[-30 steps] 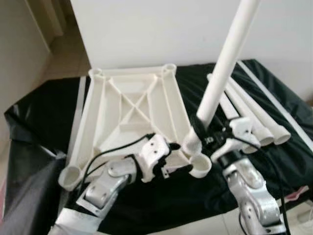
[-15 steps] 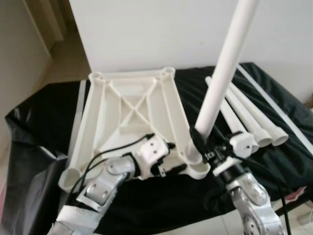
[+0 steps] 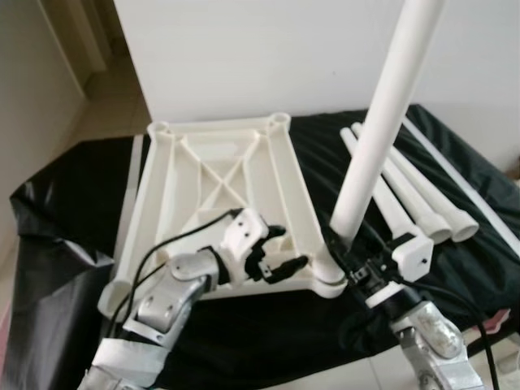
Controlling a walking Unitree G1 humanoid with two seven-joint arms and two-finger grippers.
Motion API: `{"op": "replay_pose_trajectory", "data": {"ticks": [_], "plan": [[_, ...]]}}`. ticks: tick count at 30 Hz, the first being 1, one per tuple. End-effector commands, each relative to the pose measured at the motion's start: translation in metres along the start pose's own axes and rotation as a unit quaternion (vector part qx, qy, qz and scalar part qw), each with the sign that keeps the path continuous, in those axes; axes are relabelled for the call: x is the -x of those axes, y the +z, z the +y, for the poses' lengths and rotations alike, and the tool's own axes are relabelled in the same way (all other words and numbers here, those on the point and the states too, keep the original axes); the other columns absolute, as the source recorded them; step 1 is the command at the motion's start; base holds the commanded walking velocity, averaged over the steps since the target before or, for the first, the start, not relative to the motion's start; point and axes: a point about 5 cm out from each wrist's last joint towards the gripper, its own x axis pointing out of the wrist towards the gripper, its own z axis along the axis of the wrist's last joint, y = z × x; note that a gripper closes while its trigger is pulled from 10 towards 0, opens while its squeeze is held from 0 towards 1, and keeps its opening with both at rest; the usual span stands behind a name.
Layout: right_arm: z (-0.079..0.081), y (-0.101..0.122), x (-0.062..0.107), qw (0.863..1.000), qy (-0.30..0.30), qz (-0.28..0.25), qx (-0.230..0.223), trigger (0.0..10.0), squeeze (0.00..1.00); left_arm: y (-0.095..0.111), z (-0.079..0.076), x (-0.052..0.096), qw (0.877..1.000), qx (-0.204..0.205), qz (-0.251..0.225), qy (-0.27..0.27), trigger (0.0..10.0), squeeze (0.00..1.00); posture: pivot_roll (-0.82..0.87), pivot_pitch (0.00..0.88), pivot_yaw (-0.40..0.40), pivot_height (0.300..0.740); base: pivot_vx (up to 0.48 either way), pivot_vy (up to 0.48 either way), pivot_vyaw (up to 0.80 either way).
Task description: Building children table
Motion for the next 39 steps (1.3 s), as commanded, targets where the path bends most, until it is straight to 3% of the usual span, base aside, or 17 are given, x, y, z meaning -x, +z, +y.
{"op": "replay_pose_trajectory", "data": {"ticks": [1,6,17,22,29,39], "plan": [[-0.004,-0.017,0.009,0.999,-0.005,0.053,0.001,10.0,0.00,-0.004,-0.002,0.003,1.000,-0.005,0.017,0.004,10.0,0.00,-0.07,0.018,0.033,0.740,0.000,0.000,0.00],[-0.006,-0.020,0.009,0.998,0.003,0.056,0.003,10.0,0.00,-0.007,-0.011,0.003,0.999,-0.015,0.028,-0.029,10.0,0.00,-0.07,0.021,0.031,0.740,0.000,0.000,0.00],[0.001,-0.032,0.016,0.996,0.048,0.069,-0.004,10.0,0.00,-0.007,-0.009,0.003,0.999,-0.006,0.038,-0.013,10.0,0.00,-0.07,0.034,0.033,0.740,0.000,0.000,0.00],[-0.003,-0.036,0.012,0.997,0.034,0.074,-0.014,10.0,0.00,-0.006,-0.009,0.002,0.999,-0.006,0.040,-0.012,10.0,0.00,-0.07,0.035,0.036,0.740,0.000,0.000,0.00],[-0.012,-0.038,0.003,0.995,-0.006,0.070,-0.073,10.0,0.00,-0.006,-0.008,0.002,0.999,-0.008,0.043,-0.007,10.0,0.00,-0.07,0.037,0.035,0.740,0.000,0.000,0.00],[-0.011,-0.039,0.010,0.996,0.002,0.064,-0.064,10.0,0.00,-0.006,-0.008,0.003,0.999,-0.006,0.043,0.000,10.0,0.00,-0.06,0.038,0.029,0.740,0.000,0.000,0.00]]}}
